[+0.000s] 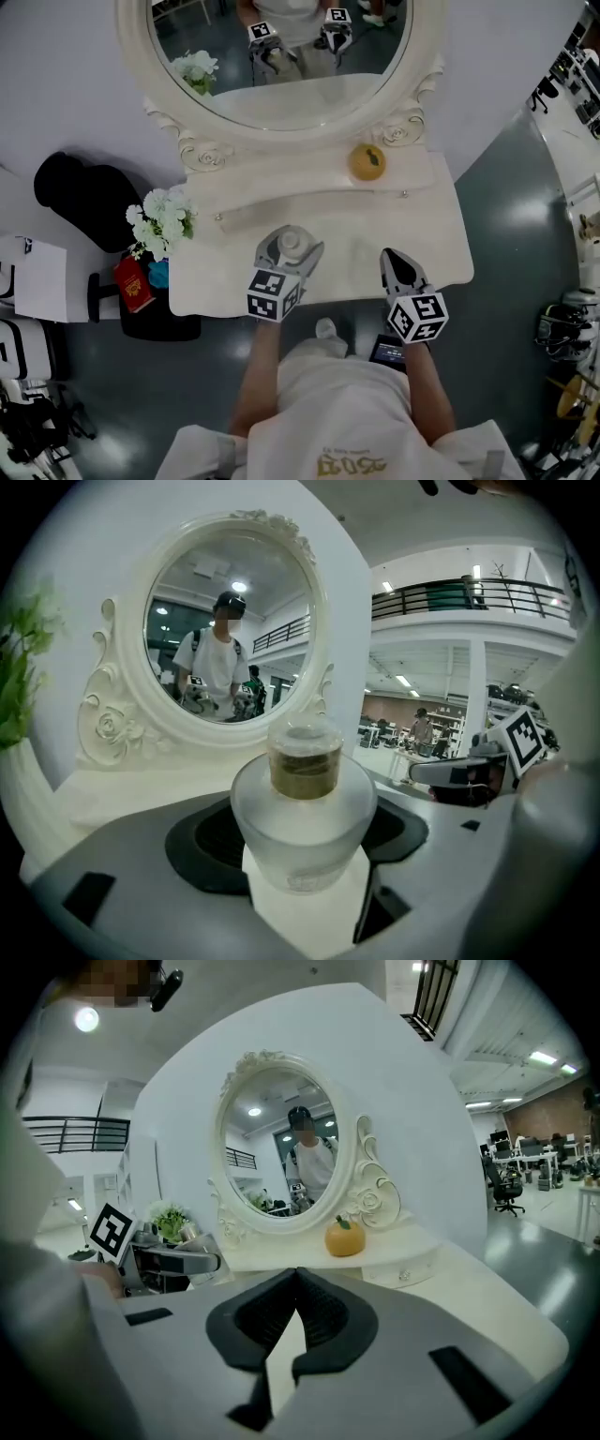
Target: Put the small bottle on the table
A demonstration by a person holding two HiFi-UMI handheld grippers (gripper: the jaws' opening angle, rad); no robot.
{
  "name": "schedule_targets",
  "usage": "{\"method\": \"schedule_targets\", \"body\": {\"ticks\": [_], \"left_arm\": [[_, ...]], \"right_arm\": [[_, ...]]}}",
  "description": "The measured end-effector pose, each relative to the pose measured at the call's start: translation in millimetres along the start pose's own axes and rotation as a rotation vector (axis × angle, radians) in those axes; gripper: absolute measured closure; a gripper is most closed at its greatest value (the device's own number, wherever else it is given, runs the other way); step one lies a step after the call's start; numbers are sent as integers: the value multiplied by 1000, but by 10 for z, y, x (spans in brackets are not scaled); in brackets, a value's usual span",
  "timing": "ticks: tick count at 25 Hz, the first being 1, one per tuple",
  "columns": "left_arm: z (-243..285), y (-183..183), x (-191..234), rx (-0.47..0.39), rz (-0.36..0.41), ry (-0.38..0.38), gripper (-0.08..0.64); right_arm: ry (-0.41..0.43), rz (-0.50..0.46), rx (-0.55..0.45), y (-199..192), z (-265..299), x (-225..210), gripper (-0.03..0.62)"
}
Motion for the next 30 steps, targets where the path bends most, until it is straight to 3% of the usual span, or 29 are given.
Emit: {"method": "schedule_targets", "body": {"ticks": [9, 30], "left_arm": [[262, 111, 303, 2, 6, -24, 212], [585, 20, 343, 37, 13, 7, 212]], "right_arm": [[-22, -2, -8, 86, 269, -30, 580], [56, -13, 41, 39, 642, -278, 580]]}}
Point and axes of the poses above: the fingertips, and each gripper's own axes: z forward along the fingers, x to its left, y out of its top, the point moved 9 cm from there along -z, backward along the fingers
